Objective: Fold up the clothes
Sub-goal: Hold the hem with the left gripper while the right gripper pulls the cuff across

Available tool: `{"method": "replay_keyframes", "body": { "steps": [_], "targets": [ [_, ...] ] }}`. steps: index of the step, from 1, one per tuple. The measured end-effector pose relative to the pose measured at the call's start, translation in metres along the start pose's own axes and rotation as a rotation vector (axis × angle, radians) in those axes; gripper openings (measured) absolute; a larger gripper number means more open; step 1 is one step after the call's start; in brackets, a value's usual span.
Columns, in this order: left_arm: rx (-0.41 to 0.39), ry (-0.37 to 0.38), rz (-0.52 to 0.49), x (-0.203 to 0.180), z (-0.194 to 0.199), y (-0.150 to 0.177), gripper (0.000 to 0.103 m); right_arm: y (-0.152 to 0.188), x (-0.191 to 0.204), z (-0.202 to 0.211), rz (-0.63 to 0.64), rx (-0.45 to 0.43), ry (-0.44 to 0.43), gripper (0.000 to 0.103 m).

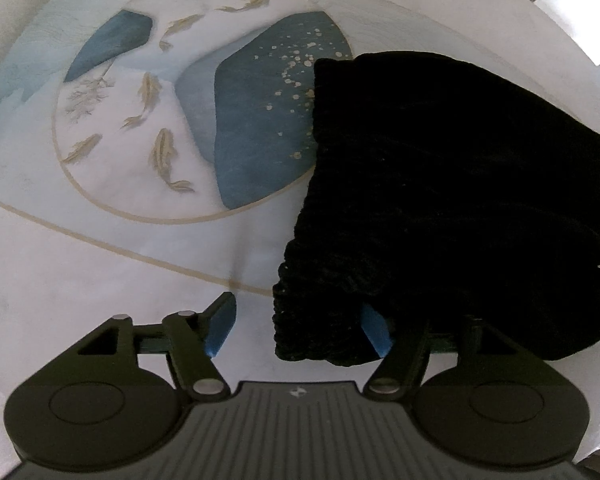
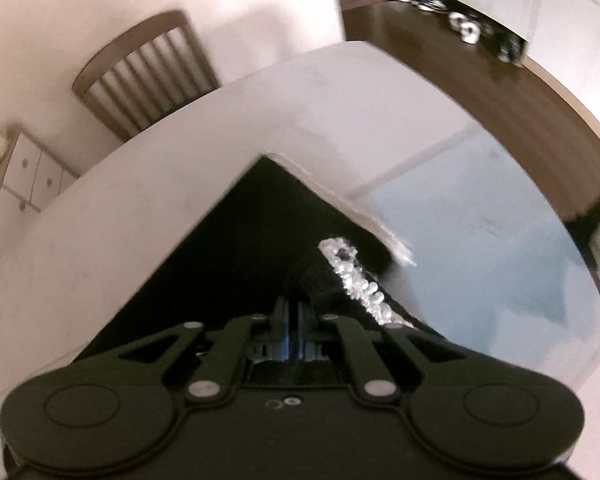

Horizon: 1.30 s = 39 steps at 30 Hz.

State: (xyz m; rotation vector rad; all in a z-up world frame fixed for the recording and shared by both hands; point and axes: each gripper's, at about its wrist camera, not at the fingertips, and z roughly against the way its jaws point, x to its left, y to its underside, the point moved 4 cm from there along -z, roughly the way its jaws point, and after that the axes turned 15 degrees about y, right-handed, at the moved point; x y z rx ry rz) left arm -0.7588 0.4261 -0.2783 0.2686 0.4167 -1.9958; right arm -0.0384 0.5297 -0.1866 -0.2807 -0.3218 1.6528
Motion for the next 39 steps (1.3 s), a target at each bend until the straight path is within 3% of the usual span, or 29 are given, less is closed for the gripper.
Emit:
{"method": "replay_keyframes", "body": {
  "steps": [5, 9, 12, 18, 21, 27, 34, 39],
  "targets": [
    [-0.005, -0.054, 0.018, -0.005, -0.002, -0.002, 0.069, -0.014, 0.044, -0.050, 0.081, 0.055, -0.001, 0.103],
    [-0.007, -0.096, 0.017, -0.011, -0.005, -0.003, 0.069, -0.012, 0.055, -0.072, 0.140, 0.107, -0.012, 0.103],
    [-0.019, -0.096, 0.044, -0.009, -0.007, -0.004, 0.069, -0.016, 0.043, -0.061, 0.173, 0.122, -0.072, 0.103],
    [-0.041, -0.088, 0.093, -0.006, -0.009, -0.001, 0.069, -0.022, -0.014, -0.023, 0.223, 0.080, -0.044, 0.103],
    [-0.047, -0.097, 0.105, -0.008, -0.011, -0.001, 0.069, -0.008, -0.044, -0.031, 0.206, 0.128, 0.007, 0.103],
    [-0.063, -0.113, 0.138, -0.009, -0.013, -0.001, 0.069, 0.019, -0.057, -0.065, 0.122, 0.193, 0.024, 0.103],
    [-0.073, -0.123, 0.146, -0.009, -0.013, 0.001, 0.069, 0.031, -0.049, -0.046, 0.104, 0.068, 0.031, 0.103],
    [-0.087, -0.107, 0.156, -0.007, -0.010, -0.001, 0.069, 0.056, -0.097, 0.008, 0.022, 0.054, 0.020, 0.103]
  ]
}}
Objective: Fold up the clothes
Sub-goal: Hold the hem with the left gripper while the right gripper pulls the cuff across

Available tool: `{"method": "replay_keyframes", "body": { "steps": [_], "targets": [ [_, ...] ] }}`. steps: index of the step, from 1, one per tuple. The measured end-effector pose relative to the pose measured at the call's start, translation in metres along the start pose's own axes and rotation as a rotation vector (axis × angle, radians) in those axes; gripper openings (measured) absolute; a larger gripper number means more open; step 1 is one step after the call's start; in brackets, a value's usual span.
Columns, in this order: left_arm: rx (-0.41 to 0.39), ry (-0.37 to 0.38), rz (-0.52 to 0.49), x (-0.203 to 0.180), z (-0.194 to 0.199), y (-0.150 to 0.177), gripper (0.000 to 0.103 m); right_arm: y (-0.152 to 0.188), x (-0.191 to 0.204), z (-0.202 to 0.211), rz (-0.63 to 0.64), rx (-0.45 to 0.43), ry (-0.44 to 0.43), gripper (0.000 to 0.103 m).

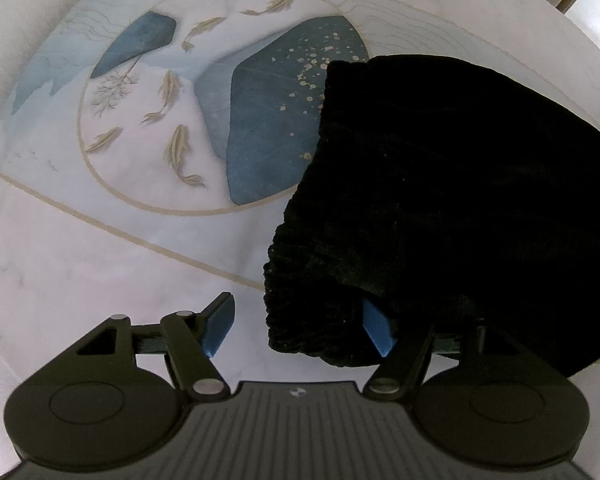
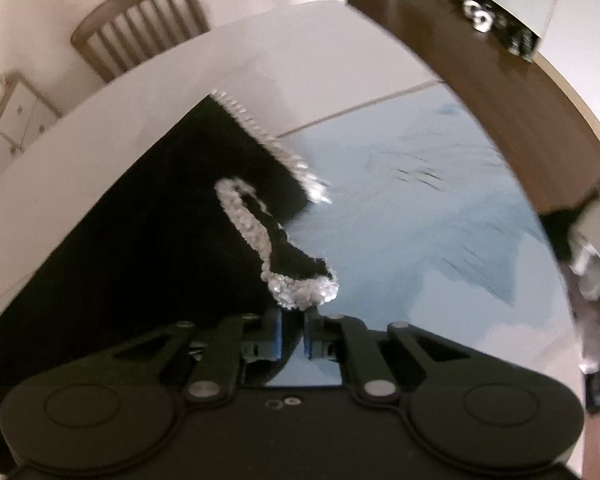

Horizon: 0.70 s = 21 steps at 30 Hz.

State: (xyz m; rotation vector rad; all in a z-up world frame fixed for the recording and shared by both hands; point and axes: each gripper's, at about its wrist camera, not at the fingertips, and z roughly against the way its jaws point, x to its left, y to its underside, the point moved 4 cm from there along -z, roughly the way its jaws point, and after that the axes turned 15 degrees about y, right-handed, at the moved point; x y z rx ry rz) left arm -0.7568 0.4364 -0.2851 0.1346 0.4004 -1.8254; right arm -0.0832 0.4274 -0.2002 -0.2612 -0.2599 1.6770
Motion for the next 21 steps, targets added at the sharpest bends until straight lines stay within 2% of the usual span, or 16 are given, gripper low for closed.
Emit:
{"method": "replay_keyframes", "body": {
  "steps": [5, 8, 11, 14, 19, 21],
  "targets": [
    [0.010, 0.032, -0.005, 0.002, 0.003, -0.005, 0.069, 0.049, -0.052, 0.055, -0.081, 0.049, 0.019, 0.103],
    [0.017, 0.057, -0.002, 0.006, 0.003, -0.006, 0.069, 0.089, -0.082, 0.062, -0.137, 0.119, 0.074, 0.103],
    [0.020, 0.076, 0.000, 0.007, 0.003, -0.008, 0.069, 0.120, -0.102, 0.047, -0.205, 0.207, 0.125, 0.103],
    [0.027, 0.081, -0.006, 0.008, 0.002, -0.011, 0.069, 0.137, -0.099, 0.027, -0.220, 0.259, 0.159, 0.103],
    [0.043, 0.078, -0.023, 0.007, 0.001, -0.015, 0.069, 0.148, -0.094, 0.004, -0.202, 0.301, 0.195, 0.103],
    [0.041, 0.074, -0.013, 0.007, 0.000, -0.016, 0.069, 0.152, -0.093, 0.005, -0.191, 0.309, 0.176, 0.103]
  ]
}}
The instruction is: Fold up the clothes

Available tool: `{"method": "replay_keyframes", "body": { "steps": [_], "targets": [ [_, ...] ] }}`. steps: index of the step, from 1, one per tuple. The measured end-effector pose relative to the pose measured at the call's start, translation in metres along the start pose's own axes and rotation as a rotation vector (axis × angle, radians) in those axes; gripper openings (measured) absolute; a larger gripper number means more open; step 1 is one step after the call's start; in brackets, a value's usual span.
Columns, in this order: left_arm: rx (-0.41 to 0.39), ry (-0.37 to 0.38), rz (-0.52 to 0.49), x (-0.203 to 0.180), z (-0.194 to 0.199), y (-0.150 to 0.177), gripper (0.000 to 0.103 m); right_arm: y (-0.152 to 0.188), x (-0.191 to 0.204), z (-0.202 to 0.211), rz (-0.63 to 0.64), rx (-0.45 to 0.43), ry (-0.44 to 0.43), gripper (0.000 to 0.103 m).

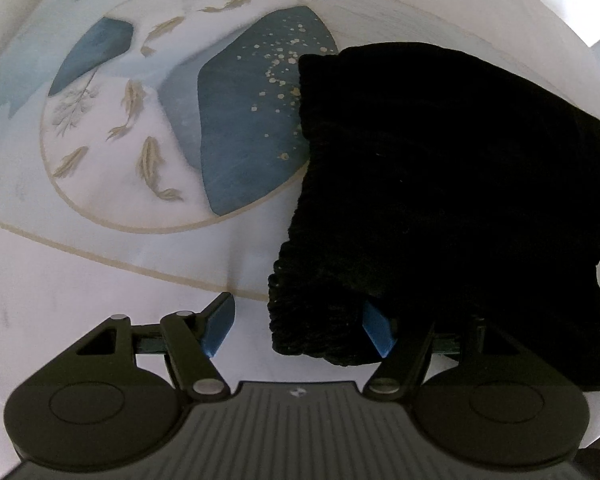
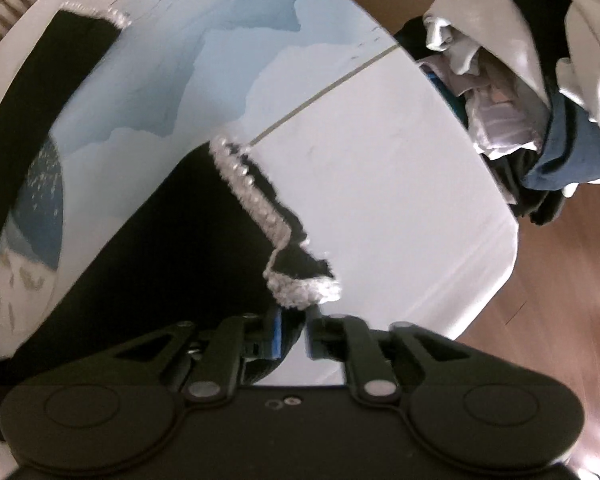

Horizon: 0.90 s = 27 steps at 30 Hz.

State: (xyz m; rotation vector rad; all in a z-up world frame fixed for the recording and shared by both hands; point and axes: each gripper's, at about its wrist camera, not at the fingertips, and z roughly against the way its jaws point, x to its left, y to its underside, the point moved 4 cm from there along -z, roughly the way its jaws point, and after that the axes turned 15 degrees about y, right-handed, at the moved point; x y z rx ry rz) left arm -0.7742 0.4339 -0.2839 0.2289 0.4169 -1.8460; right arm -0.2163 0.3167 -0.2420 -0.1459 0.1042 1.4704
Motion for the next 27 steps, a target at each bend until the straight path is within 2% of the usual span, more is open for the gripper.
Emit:
{"method": "replay_keyframes", "body": {
  "steps": [3, 6, 10, 13, 16, 18, 24, 27],
  "targets": [
    [0.000, 0.002, 0.004, 0.001, 0.000, -0.002, 0.069, 0.007, -0.015, 0.008, -0.019, -0.002, -0.028, 0.103],
    [0.004, 0.000, 0.001, 0.003, -0.002, -0.004, 0.070, 0.011, -0.033, 0.006, -0.099, 0.010, -0.037, 0.103],
    [0.003, -0.004, 0.006, 0.004, -0.003, -0.006, 0.070, 0.021, -0.036, -0.013, -0.129, 0.068, -0.069, 0.103],
    [-0.002, -0.008, 0.016, 0.004, -0.002, -0.008, 0.070, 0.027, -0.031, -0.023, -0.164, 0.065, -0.084, 0.103],
    [-0.006, -0.012, 0.022, 0.007, -0.002, -0.009, 0.071, 0.026, -0.027, -0.026, -0.226, 0.028, -0.116, 0.103],
    [-0.011, -0.019, 0.023, 0.007, -0.002, -0.011, 0.072, 0.024, -0.020, -0.027, -0.238, -0.003, -0.105, 0.103],
    [-0.024, -0.035, 0.042, 0.011, -0.004, -0.017, 0.072, -0.002, 0.018, -0.005, -0.187, -0.163, -0.052, 0.103],
    [-0.034, -0.041, 0.057, 0.011, -0.005, -0.016, 0.072, -0.016, 0.053, 0.013, -0.101, -0.225, -0.015, 0.103]
  ]
}}
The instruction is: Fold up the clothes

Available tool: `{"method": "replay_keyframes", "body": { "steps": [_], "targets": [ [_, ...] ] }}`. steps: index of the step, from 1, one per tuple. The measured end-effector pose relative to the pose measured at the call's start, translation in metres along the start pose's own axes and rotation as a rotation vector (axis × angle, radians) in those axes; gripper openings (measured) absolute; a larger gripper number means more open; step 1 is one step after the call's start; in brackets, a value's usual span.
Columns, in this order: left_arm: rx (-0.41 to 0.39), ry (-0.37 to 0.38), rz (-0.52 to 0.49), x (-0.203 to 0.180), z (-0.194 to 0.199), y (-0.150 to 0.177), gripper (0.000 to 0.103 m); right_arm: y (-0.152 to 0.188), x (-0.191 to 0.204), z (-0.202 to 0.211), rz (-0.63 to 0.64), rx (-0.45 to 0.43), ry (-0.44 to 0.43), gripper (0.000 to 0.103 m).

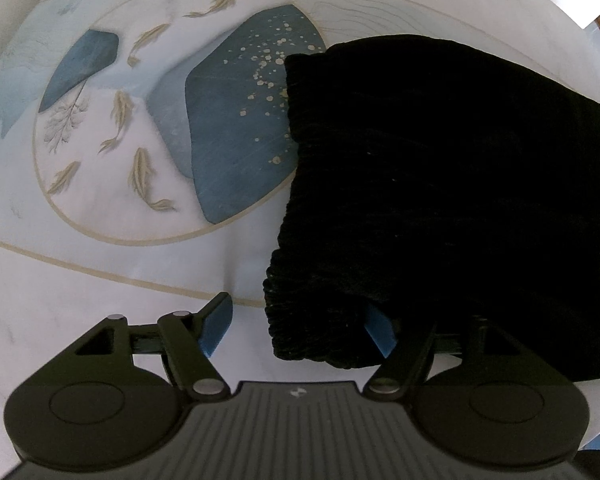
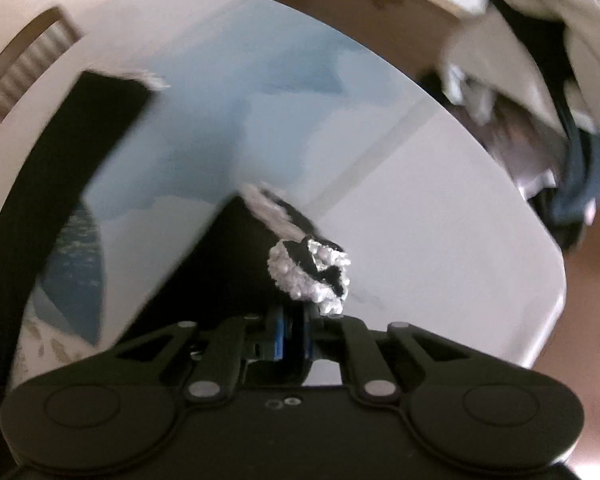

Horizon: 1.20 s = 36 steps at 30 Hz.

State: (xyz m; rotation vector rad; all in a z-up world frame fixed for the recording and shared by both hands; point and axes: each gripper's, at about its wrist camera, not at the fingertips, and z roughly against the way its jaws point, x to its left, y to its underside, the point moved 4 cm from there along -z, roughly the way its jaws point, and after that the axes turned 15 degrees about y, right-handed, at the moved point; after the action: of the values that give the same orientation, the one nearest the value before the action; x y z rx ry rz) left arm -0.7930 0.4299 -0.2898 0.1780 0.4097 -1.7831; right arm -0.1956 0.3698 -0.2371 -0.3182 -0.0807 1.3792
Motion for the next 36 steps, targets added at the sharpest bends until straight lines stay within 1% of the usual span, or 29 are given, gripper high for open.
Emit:
{"method": "replay_keyframes", "body": {
  "steps": [2, 3, 6, 9, 12, 16, 19, 23, 26, 30, 31, 32, 34, 36],
  "targets": [
    [-0.007, -0.006, 0.011, 0.000, 0.000, -0.001, 0.072, -0.004, 0.029, 0.004, 0.073, 0.004, 0.036, 0.103],
    [-0.011, -0.009, 0.017, 0.000, 0.000, -0.001, 0.072, -0.006, 0.042, 0.005, 0.108, 0.017, 0.028, 0.103],
    [-0.016, -0.013, 0.022, 0.000, 0.000, -0.001, 0.072, -0.009, 0.057, 0.015, 0.152, 0.048, -0.107, 0.103],
    [-0.025, -0.012, 0.031, 0.001, 0.001, -0.001, 0.072, -0.013, 0.038, 0.027, 0.130, 0.010, -0.092, 0.103],
    [-0.036, -0.011, 0.036, 0.004, 0.001, -0.001, 0.073, -0.016, 0.005, 0.021, 0.073, 0.027, -0.059, 0.103],
    [-0.046, -0.015, 0.043, 0.005, -0.001, -0.003, 0.074, -0.017, -0.022, 0.002, 0.018, 0.066, -0.032, 0.103],
    [-0.047, -0.019, 0.049, 0.006, -0.001, -0.006, 0.074, -0.010, -0.016, -0.012, 0.030, 0.091, -0.051, 0.103],
    [-0.053, -0.028, 0.072, 0.008, -0.009, -0.015, 0.074, -0.004, 0.003, -0.023, 0.068, 0.092, -0.071, 0.103],
    [-0.058, -0.031, 0.083, 0.008, -0.008, -0.015, 0.074, 0.002, 0.010, -0.018, 0.114, 0.045, -0.029, 0.103],
    [-0.068, -0.032, 0.097, 0.008, -0.006, -0.014, 0.074, 0.000, -0.013, 0.008, 0.102, 0.012, -0.038, 0.103],
    [-0.072, -0.031, 0.101, 0.007, -0.006, -0.013, 0.074, -0.001, -0.026, 0.015, 0.079, 0.015, -0.051, 0.103],
    [-0.076, -0.028, 0.104, 0.008, -0.006, -0.014, 0.074, -0.002, -0.040, 0.022, 0.057, 0.019, -0.058, 0.103],
    [-0.075, -0.019, 0.109, 0.008, -0.006, -0.014, 0.074, 0.001, -0.069, 0.032, 0.017, 0.035, -0.043, 0.103],
    [-0.060, -0.004, 0.107, 0.006, -0.007, -0.012, 0.074, 0.013, -0.092, 0.029, 0.011, 0.077, -0.014, 0.103]
  ]
}}
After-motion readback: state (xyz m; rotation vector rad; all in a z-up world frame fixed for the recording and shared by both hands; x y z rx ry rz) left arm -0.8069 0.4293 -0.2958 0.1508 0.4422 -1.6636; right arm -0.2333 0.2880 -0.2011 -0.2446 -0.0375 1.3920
